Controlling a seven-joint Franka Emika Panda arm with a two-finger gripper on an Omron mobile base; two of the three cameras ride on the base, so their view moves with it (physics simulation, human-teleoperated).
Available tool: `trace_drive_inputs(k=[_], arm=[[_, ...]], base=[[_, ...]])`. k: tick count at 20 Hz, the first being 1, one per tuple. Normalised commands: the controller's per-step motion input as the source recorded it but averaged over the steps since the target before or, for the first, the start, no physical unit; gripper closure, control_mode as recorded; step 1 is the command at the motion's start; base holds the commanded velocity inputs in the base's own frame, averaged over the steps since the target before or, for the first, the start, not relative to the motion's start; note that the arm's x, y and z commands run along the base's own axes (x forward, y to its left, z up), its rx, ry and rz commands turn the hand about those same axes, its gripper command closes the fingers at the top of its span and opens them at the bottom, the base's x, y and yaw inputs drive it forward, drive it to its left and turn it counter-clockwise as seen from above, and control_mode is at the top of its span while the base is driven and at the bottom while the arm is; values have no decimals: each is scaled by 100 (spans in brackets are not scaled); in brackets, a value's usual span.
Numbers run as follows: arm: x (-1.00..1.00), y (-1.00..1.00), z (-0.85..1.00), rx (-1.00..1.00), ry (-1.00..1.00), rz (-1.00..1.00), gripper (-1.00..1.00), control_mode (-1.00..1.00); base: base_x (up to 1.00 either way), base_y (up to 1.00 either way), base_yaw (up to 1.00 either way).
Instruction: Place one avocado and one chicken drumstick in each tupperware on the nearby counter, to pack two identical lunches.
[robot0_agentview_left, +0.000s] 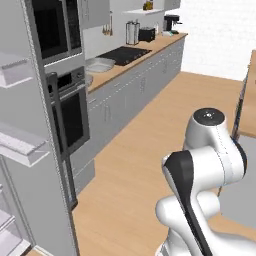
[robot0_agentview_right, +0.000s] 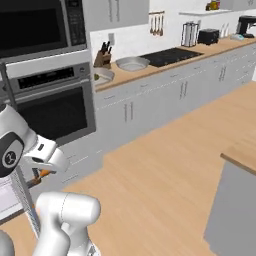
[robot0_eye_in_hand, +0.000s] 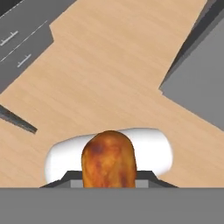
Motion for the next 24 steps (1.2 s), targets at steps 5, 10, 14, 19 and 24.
trace_drive_inputs(k=[5, 10, 14, 19, 24], arm=[[0, 0, 0, 0, 0, 0, 100, 100], [0, 0, 0, 0, 0, 0, 100, 100], [0, 0, 0, 0, 0, 0, 100, 100], [0, 0, 0, 0, 0, 0, 100, 100], [0, 0, 0, 0, 0, 0, 100, 100]], base=[[78, -52, -42], [100, 6, -3], [100, 0, 0], [99, 9, 0], [91, 38, 0]])
